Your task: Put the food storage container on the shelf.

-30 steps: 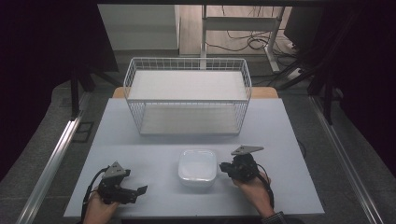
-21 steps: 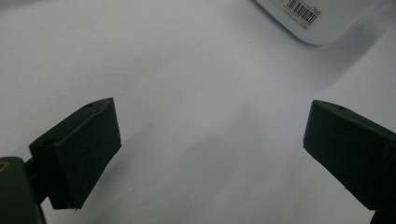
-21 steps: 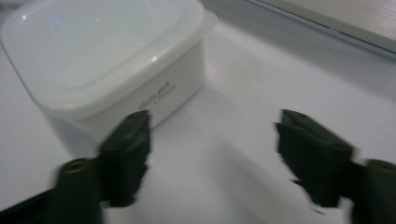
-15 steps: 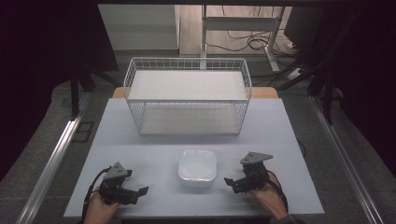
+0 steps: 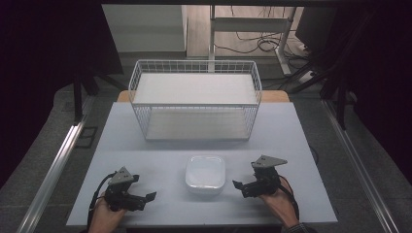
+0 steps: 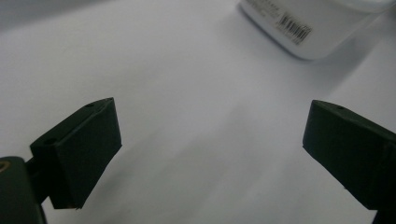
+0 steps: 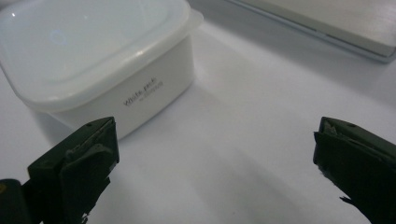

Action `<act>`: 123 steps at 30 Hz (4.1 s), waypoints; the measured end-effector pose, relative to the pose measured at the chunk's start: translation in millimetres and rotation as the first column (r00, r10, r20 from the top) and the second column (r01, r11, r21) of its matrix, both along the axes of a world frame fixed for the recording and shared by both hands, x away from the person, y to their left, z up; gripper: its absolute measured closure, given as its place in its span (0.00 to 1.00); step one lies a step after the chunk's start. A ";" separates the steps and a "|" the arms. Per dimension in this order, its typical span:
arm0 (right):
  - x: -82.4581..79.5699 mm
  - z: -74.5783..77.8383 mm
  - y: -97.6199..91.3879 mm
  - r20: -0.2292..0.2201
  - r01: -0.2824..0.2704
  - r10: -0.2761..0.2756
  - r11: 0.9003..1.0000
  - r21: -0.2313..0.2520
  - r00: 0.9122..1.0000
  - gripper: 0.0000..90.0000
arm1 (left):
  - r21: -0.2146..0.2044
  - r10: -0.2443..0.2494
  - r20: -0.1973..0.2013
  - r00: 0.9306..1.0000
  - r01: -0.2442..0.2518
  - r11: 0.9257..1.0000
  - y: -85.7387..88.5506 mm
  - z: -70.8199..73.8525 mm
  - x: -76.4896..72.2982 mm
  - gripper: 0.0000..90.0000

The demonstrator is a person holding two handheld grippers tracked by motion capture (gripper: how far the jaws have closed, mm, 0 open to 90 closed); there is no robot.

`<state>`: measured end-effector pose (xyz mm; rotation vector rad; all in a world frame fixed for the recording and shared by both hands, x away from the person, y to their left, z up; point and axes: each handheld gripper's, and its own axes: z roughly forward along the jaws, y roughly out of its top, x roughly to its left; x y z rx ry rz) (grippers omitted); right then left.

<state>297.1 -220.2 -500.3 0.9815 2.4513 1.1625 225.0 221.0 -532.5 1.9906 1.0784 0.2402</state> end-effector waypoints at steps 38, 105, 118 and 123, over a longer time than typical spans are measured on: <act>19.4 27.7 52.4 -0.086 -0.043 0.049 0.996 0.077 0.995 0.14 | -0.121 -0.211 -0.013 0.977 0.208 0.971 -90.8 38.6 87.1 0.08; 20.6 87.2 57.8 -0.020 0.039 -0.035 0.971 0.234 0.999 0.87 | -0.212 -0.077 0.054 0.996 0.087 0.973 -61.9 101.1 73.3 0.90; 40.8 126.9 64.4 0.024 0.022 -0.029 0.965 0.260 0.999 0.87 | -0.209 -0.057 0.105 0.993 0.078 0.975 -54.9 144.3 89.6 0.90; 49.4 142.7 67.4 0.037 0.020 -0.031 0.962 0.273 0.999 0.87 | -0.205 -0.050 0.122 0.991 0.074 0.976 -52.3 162.9 96.7 0.90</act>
